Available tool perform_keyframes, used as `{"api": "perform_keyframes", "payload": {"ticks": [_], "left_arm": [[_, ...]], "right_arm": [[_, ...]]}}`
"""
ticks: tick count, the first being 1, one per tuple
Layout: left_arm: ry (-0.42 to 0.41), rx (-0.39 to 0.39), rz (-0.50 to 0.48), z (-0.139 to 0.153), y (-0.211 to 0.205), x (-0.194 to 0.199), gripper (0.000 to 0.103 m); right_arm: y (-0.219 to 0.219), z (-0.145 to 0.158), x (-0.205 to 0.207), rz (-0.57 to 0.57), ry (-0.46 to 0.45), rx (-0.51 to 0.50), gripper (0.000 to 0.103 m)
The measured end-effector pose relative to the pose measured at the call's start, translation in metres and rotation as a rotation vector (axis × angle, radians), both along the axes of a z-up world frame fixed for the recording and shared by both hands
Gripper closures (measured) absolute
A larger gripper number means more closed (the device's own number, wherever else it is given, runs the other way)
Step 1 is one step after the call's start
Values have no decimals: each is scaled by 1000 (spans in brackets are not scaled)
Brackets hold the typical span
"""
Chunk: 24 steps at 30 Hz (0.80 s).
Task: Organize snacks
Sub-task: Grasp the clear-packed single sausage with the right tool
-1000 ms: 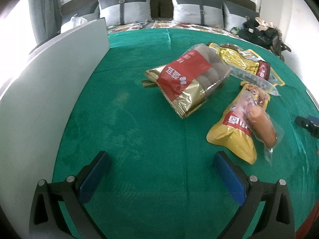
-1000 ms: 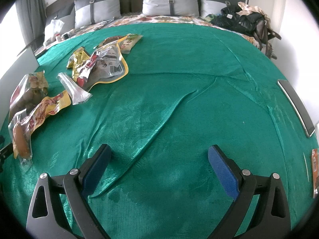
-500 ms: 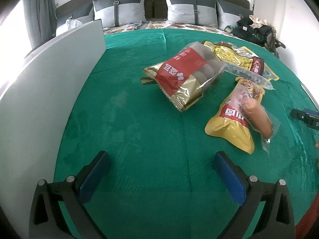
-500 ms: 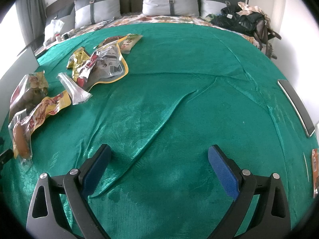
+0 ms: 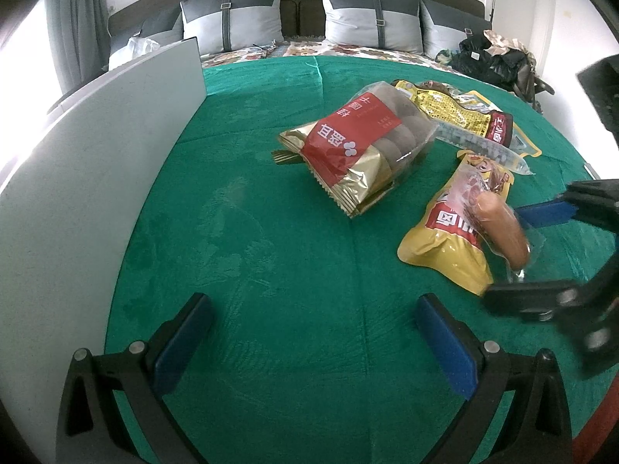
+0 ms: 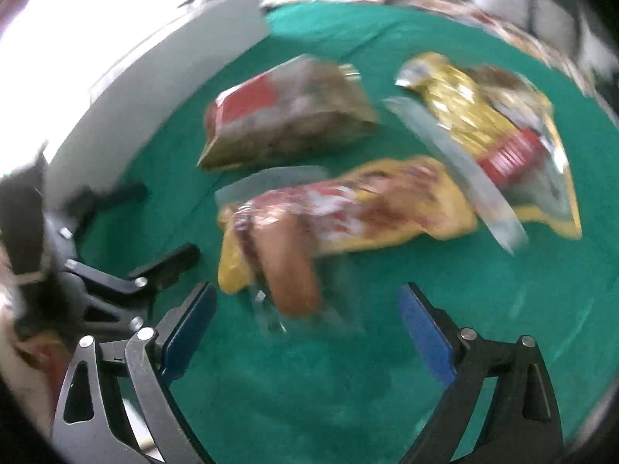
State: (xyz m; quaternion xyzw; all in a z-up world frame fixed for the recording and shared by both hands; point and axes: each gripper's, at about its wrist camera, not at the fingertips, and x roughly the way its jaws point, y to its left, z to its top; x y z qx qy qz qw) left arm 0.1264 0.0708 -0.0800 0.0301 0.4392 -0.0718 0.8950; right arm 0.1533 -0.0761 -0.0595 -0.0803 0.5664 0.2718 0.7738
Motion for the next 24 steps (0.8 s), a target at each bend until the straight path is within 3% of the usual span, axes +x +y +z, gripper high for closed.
{"api": "perform_keyframes", "payload": {"ticks": [1,2,3,5,6,10,15,20,22,24], "left_arm": [[0,0,0,0,0,0,0],[0,0,0,0,0,0,0],[0,0,0,0,0,0,0],[0,0,1,0,0,0,0],[0,1,1,0,-1,0,0],[0,0,1,0,-1,0,0],[0,1,1,0,-1,0,0],[0,1,1,-1,-1,0,0],[0,1,1,-1,-1,0,0],[0,1,1,-1,-1,0,0]], "right_arm": [[6,-2,0,16,1,-19,13],[11,-1,-2,37,-18,-32,23],[13,2,-3,54,-17,-15,39],[10,9,-6,54,-21,-13,48],[4,14,-10,46,-33,-14,61],[-35,21,-22,-42,-22,24,63],[-90,23,-40,-195,-84,-40,64],[-130,14,-28,-387,-125,-102,63],[-135,5,-23,-408,-120,-74,55],[-135,3,-23,-426,-153,-48,31]]}}
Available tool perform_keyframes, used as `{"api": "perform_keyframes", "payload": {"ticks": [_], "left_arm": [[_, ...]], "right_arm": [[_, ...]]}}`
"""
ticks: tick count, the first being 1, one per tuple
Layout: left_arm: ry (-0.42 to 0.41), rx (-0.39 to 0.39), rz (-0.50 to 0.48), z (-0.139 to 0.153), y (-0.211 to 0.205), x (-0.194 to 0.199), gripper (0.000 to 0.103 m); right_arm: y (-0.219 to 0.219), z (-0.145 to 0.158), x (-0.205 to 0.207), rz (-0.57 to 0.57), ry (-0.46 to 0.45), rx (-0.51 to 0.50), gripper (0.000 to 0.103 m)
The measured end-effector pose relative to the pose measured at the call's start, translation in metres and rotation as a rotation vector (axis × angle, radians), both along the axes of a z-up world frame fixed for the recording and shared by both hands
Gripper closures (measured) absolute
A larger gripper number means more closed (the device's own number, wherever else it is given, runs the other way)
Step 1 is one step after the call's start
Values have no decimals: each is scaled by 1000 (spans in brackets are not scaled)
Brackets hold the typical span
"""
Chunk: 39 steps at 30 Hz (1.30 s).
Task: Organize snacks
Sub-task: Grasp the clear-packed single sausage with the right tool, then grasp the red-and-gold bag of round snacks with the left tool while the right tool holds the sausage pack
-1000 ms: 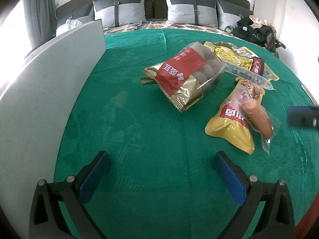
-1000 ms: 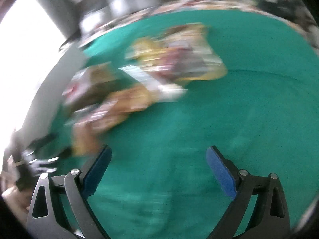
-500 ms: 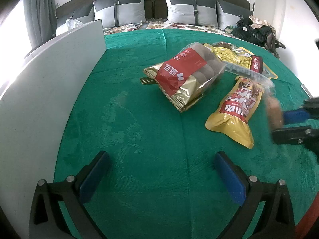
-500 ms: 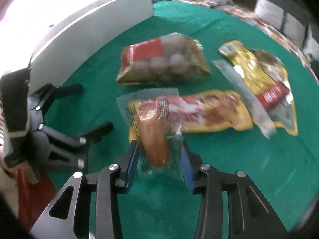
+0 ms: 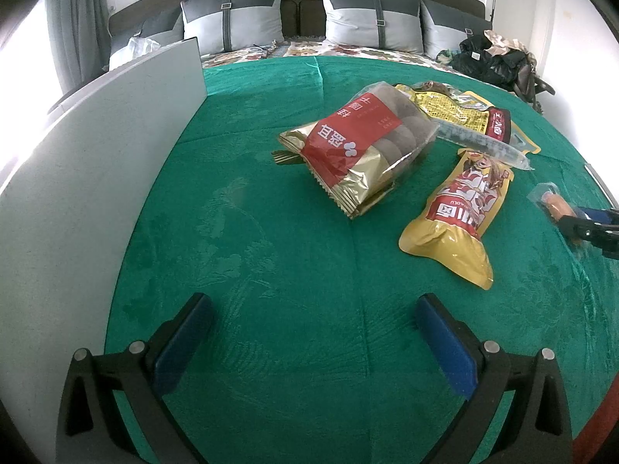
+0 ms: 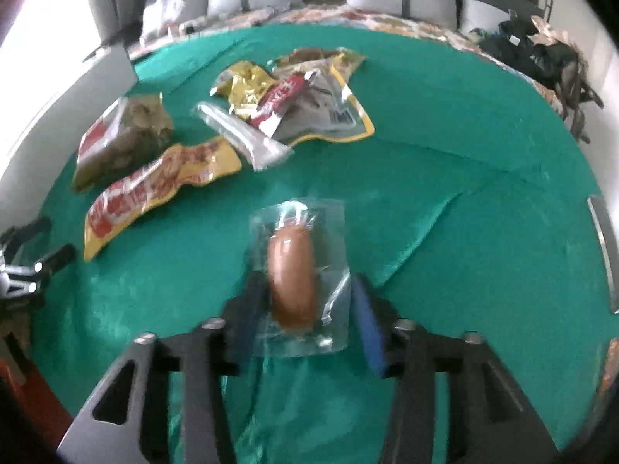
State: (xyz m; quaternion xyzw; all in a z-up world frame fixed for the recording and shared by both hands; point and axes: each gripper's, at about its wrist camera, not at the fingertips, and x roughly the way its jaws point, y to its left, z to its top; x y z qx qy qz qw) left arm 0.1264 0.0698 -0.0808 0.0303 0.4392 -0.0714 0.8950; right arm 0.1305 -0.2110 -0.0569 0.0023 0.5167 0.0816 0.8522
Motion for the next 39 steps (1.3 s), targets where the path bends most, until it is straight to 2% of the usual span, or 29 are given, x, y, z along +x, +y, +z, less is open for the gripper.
{"api": "perform_keyframes", "payload": {"ticks": [6,10,11,15,17,20,21,24,26,27,28,30,32,34,39], "left_arm": [[0,0,0,0,0,0,0],[7,1,-6,0,-1,0,0],[19,3,-16,1,-1,1,0],[160,7,-99,12,-7,23,2],[146,9,-140,27,-14,32,2],[98,87,-240,53,-40,51,2],[89,136,-280,58,-52,61,2],[138,216,-312,55,-71,93,2],[185,239,-285,44,-78,116,2],[204,233,-269,40,-78,124,9],[227,216,-253,35,-76,129,25],[247,183,-189,31,-70,137,34],[246,101,-127,34,-57,136,38],[255,63,-53,38,-43,126,43],[276,-1,10,44,-19,65,43]], "right_arm": [[16,-10,-1,22,-89,-55,19],[15,-14,2,20,-85,-43,16],[15,-14,2,21,-85,-46,16],[15,-16,2,20,-84,-43,15],[15,-17,1,19,-84,-42,15],[16,-16,1,20,-83,-43,15],[16,-17,1,20,-83,-43,15],[15,-16,1,20,-83,-42,14],[15,-16,1,19,-83,-42,14],[16,-17,1,19,-83,-42,14],[15,-16,1,20,-83,-42,14],[15,-16,1,20,-83,-42,14],[15,-16,1,20,-83,-42,14],[15,-16,1,20,-82,-42,14],[15,-16,1,20,-82,-41,14]]}}
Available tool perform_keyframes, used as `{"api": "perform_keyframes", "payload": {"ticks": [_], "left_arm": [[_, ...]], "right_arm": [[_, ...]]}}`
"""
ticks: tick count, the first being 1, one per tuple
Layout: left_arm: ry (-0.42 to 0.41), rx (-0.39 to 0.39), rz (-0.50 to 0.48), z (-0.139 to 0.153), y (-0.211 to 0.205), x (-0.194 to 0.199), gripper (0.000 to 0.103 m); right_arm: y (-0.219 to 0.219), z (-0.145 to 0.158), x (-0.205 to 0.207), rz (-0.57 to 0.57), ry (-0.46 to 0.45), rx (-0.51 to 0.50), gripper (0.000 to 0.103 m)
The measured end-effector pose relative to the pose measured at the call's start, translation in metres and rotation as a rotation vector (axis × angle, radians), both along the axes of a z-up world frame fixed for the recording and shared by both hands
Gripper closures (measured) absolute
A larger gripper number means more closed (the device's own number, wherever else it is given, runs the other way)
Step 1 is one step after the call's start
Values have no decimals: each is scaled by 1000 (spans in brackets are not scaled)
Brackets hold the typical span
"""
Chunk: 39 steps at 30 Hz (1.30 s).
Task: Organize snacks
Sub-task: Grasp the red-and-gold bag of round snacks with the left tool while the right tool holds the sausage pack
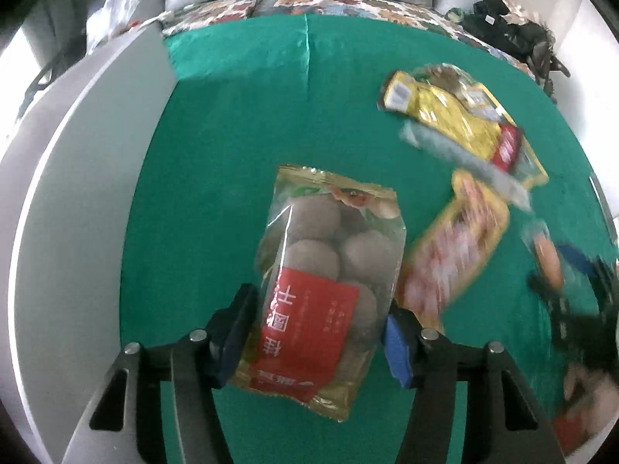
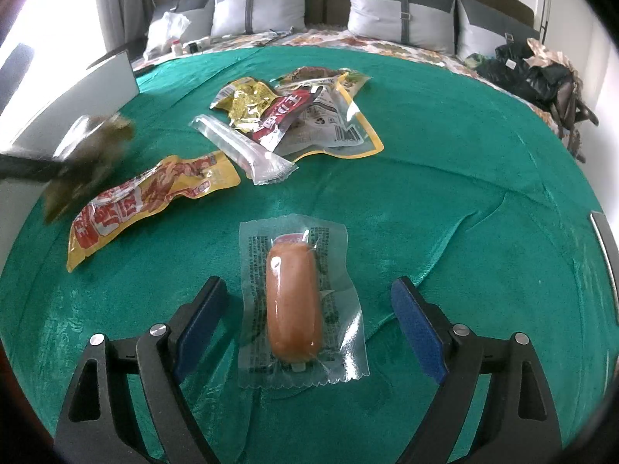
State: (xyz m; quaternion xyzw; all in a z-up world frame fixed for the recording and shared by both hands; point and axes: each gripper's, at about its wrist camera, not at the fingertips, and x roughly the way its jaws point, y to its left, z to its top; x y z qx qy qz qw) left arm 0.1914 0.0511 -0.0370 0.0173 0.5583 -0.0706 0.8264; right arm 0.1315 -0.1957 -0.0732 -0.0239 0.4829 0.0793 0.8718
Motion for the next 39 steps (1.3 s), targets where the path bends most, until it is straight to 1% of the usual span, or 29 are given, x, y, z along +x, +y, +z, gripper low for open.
{"api": "perform_keyframes", "payload": {"ticks": [2,3,4,5,7,9,11,13,14,18,21,39], "left_arm": [[-13,-14,19,-2,6,-21,39],[-28,-28,29,-3,9,-31,34],[-46,-47,31,-5,11,-39,24],[-57,-54,27,-9,11,-44,22],[-60,-34,17,-16,11,-45,21],[-55,3,3,-29,13,-42,20],[-103,41,-2,-33,12,-40,13],[-129,23,27,-37,18,-37,2],[-139,24,39,-38,20,-36,0],[-221,20,65,-40,24,-40,0],[-252,20,66,-41,23,-42,0],[-260,18,67,-42,23,-42,0]], "right_arm": [[0,0,0,0,0,0,14],[0,0,0,0,0,0,14],[0,0,0,0,0,0,14],[0,0,0,0,0,0,14],[0,0,0,0,1,0,14],[0,0,0,0,1,0,14],[0,0,0,0,1,1,14],[0,0,0,0,1,1,14],[0,0,0,0,1,1,14],[0,0,0,0,1,1,14],[0,0,0,0,1,1,14],[-1,0,0,1,2,2,14]]}}
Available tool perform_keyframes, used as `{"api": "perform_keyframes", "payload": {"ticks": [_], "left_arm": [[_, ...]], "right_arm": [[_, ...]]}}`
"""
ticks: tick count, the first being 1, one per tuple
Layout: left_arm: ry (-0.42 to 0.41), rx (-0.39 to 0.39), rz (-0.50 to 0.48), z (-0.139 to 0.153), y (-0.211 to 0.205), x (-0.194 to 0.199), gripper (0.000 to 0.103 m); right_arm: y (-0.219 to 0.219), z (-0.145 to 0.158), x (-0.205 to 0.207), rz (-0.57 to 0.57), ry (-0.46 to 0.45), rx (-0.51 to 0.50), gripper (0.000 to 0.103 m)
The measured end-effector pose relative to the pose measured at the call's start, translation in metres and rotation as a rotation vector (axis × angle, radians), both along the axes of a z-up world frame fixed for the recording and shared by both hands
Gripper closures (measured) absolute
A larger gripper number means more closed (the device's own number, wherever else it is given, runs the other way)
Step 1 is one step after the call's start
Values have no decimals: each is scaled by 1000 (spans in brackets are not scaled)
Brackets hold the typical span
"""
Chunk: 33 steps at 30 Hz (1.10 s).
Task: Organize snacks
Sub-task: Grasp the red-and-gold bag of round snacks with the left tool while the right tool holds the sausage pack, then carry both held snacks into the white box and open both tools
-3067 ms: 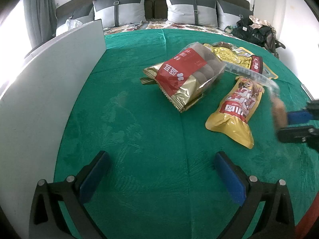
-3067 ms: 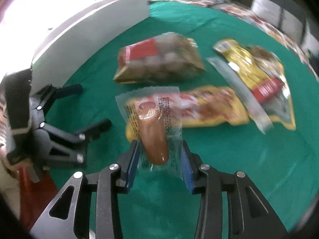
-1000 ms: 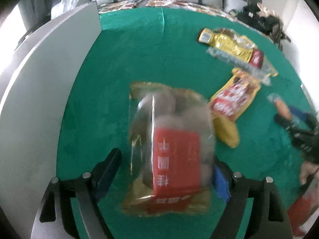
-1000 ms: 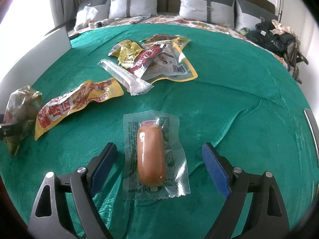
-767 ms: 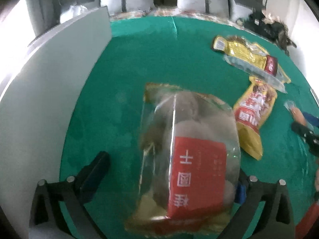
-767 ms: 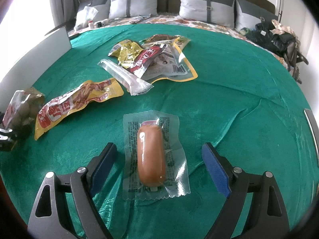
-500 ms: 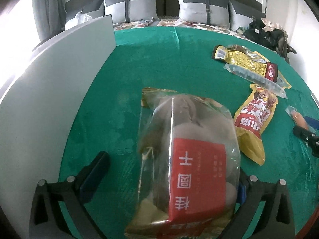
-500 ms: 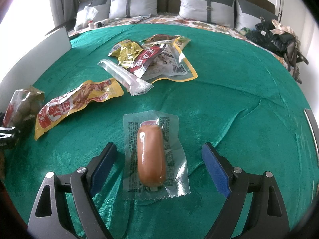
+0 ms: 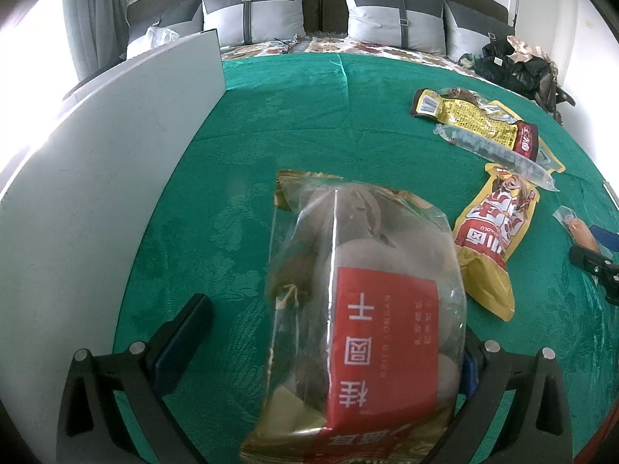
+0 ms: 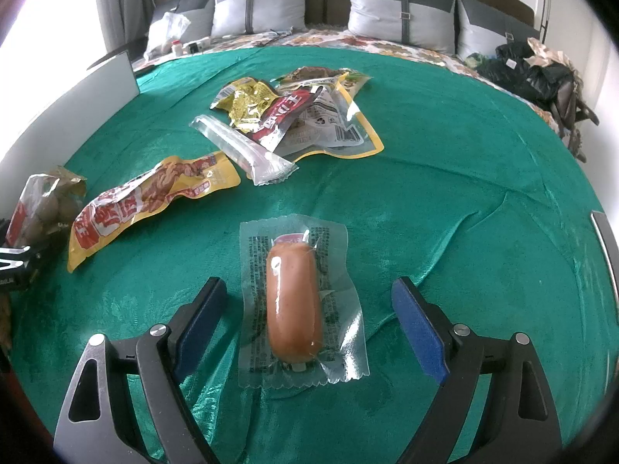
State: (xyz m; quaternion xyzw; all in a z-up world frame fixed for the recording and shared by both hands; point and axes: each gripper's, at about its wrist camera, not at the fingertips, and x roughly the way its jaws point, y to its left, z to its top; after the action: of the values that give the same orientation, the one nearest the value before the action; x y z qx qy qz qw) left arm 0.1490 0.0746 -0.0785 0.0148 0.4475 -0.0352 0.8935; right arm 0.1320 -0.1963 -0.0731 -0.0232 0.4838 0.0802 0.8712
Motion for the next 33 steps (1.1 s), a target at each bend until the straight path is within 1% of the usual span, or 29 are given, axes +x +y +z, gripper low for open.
{"api": "perform_keyframes", "payload": {"ticks": [9,12,14,16,17,18,20,21,22,23,24,25,26,28,31,33], "left_arm": [[0,-1,-1,0,0,0,0],[2,-2,-2,-1,0,1,0],[17,-1,-20,0,1,-1,0],[68,2,-56,2,1,4,0],[106,8,-73,4,1,7,0],[147,13,-85,5,1,9,0],[205,24,-101,7,-1,12,5],[222,24,-119,10,-3,12,15],[224,27,-138,14,-5,9,33],[221,29,-157,17,-8,7,39],[222,41,-162,20,-9,4,40],[218,31,-159,23,-8,0,41],[212,7,-155,25,-6,-3,41],[200,-61,-137,32,-1,-13,42],[177,-169,-126,49,5,-30,42],[156,-235,-124,65,8,-40,42]], "right_arm": [[-1,0,1,0,0,2,14],[1,1,-3,14,11,13,11],[3,3,3,52,80,28,11],[0,7,14,54,180,81,12],[0,9,20,46,235,91,14],[0,10,25,39,264,89,14],[6,11,34,37,314,73,15],[10,8,38,45,342,41,17],[16,5,40,49,368,-28,21],[19,7,40,53,350,-76,42],[20,9,40,56,351,-55,58],[17,11,39,38,370,-25,63],[15,13,38,23,375,-12,74],[10,21,33,-5,371,8,76],[4,39,22,-36,345,87,77],[11,54,15,-32,329,121,77]]}}
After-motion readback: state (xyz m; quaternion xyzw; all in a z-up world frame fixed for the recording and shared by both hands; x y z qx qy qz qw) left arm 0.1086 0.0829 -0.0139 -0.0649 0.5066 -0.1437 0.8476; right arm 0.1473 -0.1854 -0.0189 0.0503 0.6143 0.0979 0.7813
